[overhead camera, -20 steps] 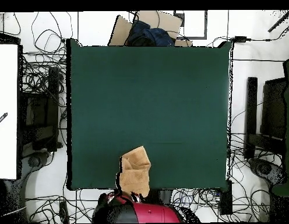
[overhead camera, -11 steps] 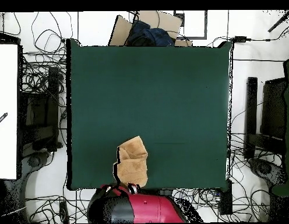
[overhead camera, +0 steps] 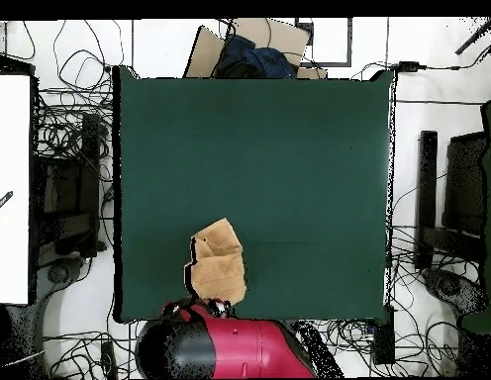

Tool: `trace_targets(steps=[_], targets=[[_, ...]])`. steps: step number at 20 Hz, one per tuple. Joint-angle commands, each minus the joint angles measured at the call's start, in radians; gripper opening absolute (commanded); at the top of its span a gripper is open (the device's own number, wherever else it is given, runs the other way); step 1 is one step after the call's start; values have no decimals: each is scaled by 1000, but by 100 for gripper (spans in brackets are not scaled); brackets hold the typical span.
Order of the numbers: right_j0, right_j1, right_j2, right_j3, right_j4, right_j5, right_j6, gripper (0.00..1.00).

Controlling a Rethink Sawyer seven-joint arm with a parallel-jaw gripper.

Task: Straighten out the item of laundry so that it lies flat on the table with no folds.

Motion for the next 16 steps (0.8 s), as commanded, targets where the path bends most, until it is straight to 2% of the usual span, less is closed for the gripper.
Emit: trace_targets(steps=[1,6,11,13,16], targets=[[31,136,34,-142,10,51,136,0],[28,268,22,-210,-22,-18,112,0],[33,333,-4,-274,-56,10,108,0],[50,353,-37,-313,-100,52,119,0],[43,376,-36,-326,-100,57,105,0]])
